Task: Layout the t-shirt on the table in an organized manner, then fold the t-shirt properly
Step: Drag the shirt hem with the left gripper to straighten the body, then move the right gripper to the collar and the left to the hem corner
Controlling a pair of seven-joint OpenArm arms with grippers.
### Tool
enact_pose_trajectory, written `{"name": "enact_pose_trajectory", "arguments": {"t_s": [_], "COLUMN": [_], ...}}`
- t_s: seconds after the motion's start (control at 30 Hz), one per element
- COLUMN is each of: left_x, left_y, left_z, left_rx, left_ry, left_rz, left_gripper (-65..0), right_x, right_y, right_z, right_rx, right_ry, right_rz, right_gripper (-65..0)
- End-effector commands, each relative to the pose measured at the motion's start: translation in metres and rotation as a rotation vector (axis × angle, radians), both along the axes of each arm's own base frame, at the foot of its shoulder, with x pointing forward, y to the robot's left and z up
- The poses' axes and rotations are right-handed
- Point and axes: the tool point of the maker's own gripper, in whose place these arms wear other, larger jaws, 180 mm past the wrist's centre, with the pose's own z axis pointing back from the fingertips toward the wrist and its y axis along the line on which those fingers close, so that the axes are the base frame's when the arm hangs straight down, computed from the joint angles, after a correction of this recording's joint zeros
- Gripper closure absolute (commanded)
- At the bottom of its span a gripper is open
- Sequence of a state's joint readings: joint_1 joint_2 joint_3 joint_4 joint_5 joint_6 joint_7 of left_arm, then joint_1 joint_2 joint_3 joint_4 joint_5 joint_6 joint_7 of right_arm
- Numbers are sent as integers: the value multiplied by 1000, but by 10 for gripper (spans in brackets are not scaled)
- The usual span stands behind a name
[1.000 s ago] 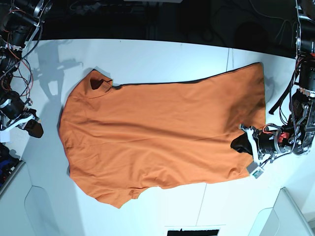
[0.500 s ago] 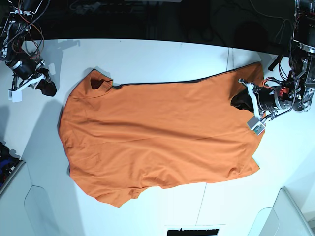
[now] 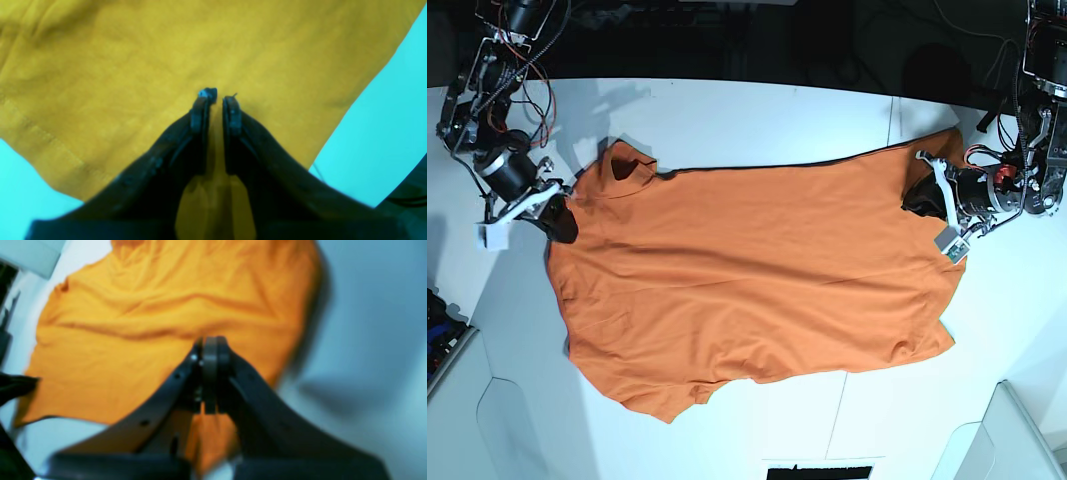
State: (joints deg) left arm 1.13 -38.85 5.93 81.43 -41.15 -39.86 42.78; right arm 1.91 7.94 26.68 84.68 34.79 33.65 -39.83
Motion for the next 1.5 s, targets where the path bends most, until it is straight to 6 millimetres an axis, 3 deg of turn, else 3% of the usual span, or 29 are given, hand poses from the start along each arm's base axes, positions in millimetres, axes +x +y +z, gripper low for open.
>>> {"name": "enact_pose_trajectory", "arguments": {"t_s": [0.0, 0.13, 0.23, 0.43, 0.6, 0.83, 1.03, 1.17, 1.27, 1.37, 1.47], "left_x": [8, 8, 8, 6, 5, 12, 13, 14, 15, 13, 12], "left_y": [5, 8, 12, 13, 5, -11, -15, -16, -16, -17, -20], "left_z": [11, 9, 7, 5, 8, 25, 30, 31, 32, 31, 33], "left_rx": [8, 32, 62, 63, 13, -26, -29, -35, -33, -39, -66], "left_ry": [-35, -36, -38, -31, -30, -81, -94, -97, -99, -84, -78], "left_rz": [-2, -7, -13, -14, -5, -37, -47, -46, -48, -48, -44], "left_gripper": [-95, -95, -96, -96, -96, -96, -96, -96, -96, -96, -96], "right_x": [14, 21, 14, -17, -47, -70, -63, -56, -56, -63, -77], "right_y": [5, 40, 46, 16, -7, -29, -29, -41, -65, -101, -131], "right_z": [9, -19, -31, -50, -52, -34, -4, 15, 24, 31, 35], "right_rx": [-26, -123, -166, -188, -138, -89, -102, -132, -155, -179, -189], "right_ry": [-43, 30, 69, 143, 176, 147, 59, 6, -13, -4, 29], "right_rz": [29, 160, 203, 178, 123, 42, 40, 10, -52, -160, -232], "right_gripper": [0, 0, 0, 0, 0, 0, 0, 0, 0, -9, -145]}}
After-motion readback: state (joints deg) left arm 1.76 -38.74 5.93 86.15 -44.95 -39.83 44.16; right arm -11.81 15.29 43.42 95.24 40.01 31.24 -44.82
